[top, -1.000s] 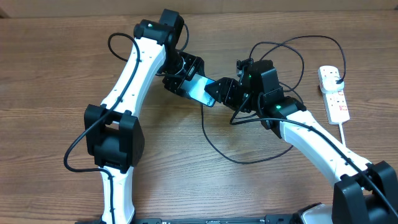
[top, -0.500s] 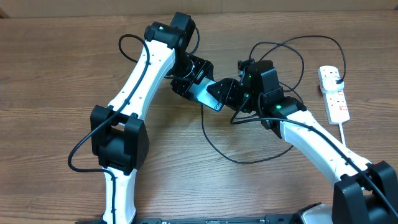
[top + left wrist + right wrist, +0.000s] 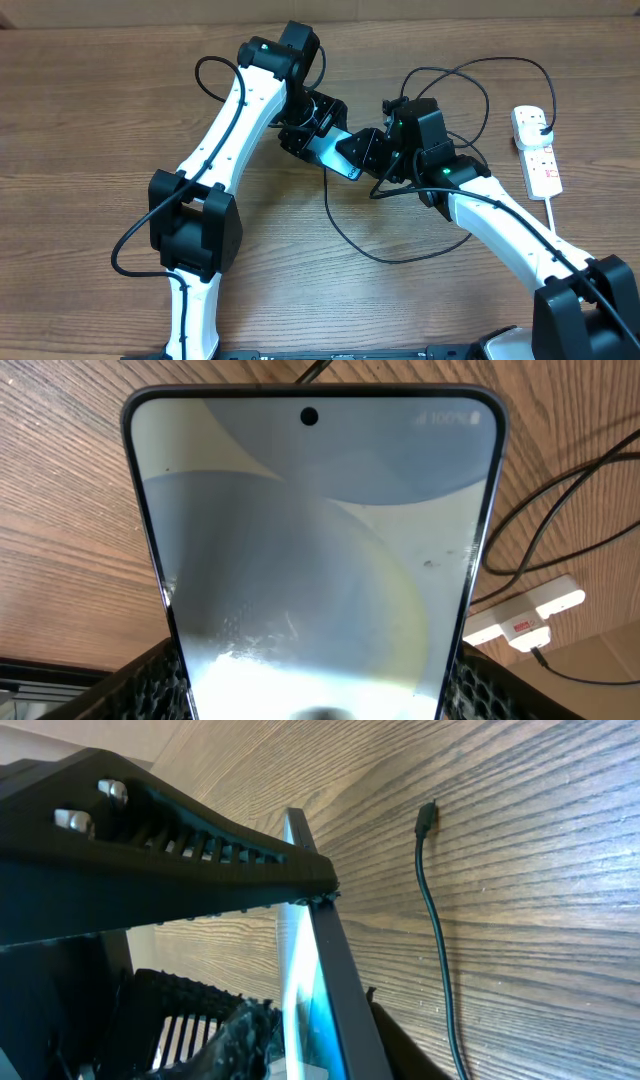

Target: Plug charger to phone and switch on socket

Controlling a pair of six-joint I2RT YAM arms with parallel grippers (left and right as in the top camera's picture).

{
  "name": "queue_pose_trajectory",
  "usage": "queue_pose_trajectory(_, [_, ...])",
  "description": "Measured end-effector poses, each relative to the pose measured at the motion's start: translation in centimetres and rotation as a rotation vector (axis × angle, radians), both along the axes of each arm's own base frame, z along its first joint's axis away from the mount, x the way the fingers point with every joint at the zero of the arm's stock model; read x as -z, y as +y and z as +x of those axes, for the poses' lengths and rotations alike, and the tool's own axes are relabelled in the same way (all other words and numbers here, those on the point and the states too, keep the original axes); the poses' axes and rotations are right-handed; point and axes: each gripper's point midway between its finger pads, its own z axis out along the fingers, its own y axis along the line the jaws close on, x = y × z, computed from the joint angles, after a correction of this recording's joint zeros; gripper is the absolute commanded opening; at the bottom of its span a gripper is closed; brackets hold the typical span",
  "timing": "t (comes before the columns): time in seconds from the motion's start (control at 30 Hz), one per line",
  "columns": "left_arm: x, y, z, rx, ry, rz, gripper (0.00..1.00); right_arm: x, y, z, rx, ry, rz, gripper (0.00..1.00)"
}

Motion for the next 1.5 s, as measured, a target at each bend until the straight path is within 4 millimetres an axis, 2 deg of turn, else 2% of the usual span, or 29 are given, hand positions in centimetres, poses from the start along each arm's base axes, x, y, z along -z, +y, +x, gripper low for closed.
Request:
queue_pose_trajectory(0.57, [0.02, 0.01, 0.00, 0.000, 0.000, 0.001, 0.37, 0.02, -0.01, 0.07, 0.003, 0.001, 0.002, 0.10])
queue_pose_trajectory(0.63, [0.02, 0.00, 0.01, 0.000, 0.000, 0.000, 0.43, -0.02, 0.03, 0.07, 0.004, 0.003, 0.006, 0.09])
queue_pose_trajectory(0.77, [0.02, 0.00, 0.01, 0.000, 0.000, 0.000, 0.48, -0.04, 0.02, 0.09, 0.009, 0.008, 0.010, 0.09])
queue_pose_trajectory(0.9, [0.02, 0.00, 0.01, 0.000, 0.000, 0.000, 0.71, -0.04, 0.03, 0.10, 0.011, 0.009, 0.011, 0.09])
queue_pose_trajectory(1.03, [0.02, 0.00, 0.01, -0.001, 0.000, 0.000, 0.86, -0.04, 0.02, 0.10, 0.011, 0.009, 0.011, 0.08])
queue_pose_trajectory(1.13, [0.02, 0.02, -0.06, -0.004, 0.005, 0.002, 0.97, 0.02, -0.07, 0.16, 0.014, 0.006, 0.005, 0.04])
queue_pose_trajectory(1.2, [-0.01, -0.07, -0.03, -0.005, 0.005, -0.003, 1.00, 0.20, -0.11, 0.09, 0.012, 0.010, 0.000, 0.04])
queue_pose_trajectory(1.5, [-0.03, -0.05, 0.01, -0.001, 0.000, -0.002, 0.99, 0.70, -0.15, 0.03, 0.012, 0.024, -0.008, 0.04])
